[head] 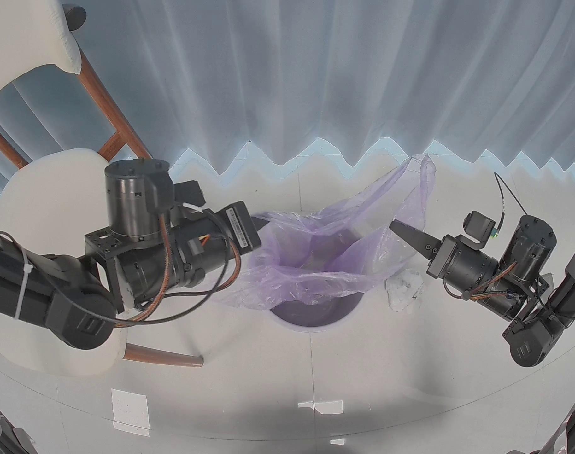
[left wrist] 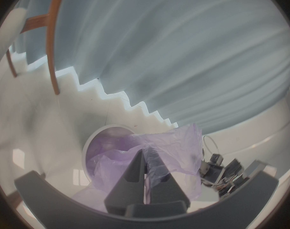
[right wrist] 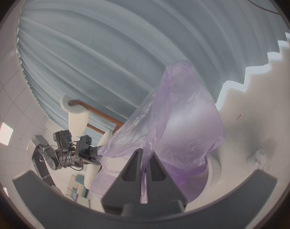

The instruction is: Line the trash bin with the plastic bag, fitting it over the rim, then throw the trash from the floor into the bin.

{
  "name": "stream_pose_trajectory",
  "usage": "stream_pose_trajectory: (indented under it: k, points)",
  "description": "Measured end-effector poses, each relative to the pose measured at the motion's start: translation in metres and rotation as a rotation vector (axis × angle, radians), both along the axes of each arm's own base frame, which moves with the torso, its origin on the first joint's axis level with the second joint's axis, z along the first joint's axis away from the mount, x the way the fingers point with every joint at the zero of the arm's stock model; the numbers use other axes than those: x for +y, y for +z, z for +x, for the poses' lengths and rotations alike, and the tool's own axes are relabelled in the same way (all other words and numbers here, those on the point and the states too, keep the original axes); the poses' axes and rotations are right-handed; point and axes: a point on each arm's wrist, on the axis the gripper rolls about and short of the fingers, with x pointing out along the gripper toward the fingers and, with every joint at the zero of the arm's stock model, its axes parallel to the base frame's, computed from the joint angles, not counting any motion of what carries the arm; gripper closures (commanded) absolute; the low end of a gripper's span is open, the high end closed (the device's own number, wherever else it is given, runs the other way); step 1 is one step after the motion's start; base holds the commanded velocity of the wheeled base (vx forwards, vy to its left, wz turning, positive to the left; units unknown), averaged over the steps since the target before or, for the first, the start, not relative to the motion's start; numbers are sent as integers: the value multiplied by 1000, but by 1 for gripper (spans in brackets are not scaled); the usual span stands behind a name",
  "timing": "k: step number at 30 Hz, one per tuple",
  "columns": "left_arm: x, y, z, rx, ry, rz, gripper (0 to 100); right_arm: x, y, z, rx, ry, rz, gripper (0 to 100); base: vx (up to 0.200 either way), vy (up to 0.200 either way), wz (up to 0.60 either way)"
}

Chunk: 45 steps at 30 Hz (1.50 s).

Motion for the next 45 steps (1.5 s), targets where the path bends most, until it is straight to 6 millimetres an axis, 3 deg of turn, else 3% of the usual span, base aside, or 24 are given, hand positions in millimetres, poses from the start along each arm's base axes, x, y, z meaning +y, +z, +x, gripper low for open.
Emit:
stream_pose_trajectory:
  k: [9,16,23,33,39,45]
  points:
    - [25,13,10,-13,103,-90,100,-3,7,14,57,-13,81,100,0,0,0]
    - [36,6,27,-10,158,-81,100,-9,2,25,85,-38,112,100,0,0,0]
    - [33,-15,40,17,166,-62,100,-9,-15,33,130,-47,102,100,0,0,0]
    - [18,-64,64,-5,193,11,100,-10,-38,41,185,-59,83,100,0,0,0]
    - [7,-92,64,40,173,54,100,-10,-53,46,198,-62,61,100,0,0,0]
    - [7,-101,65,62,168,66,100,-13,-59,50,208,-75,58,100,0,0,0]
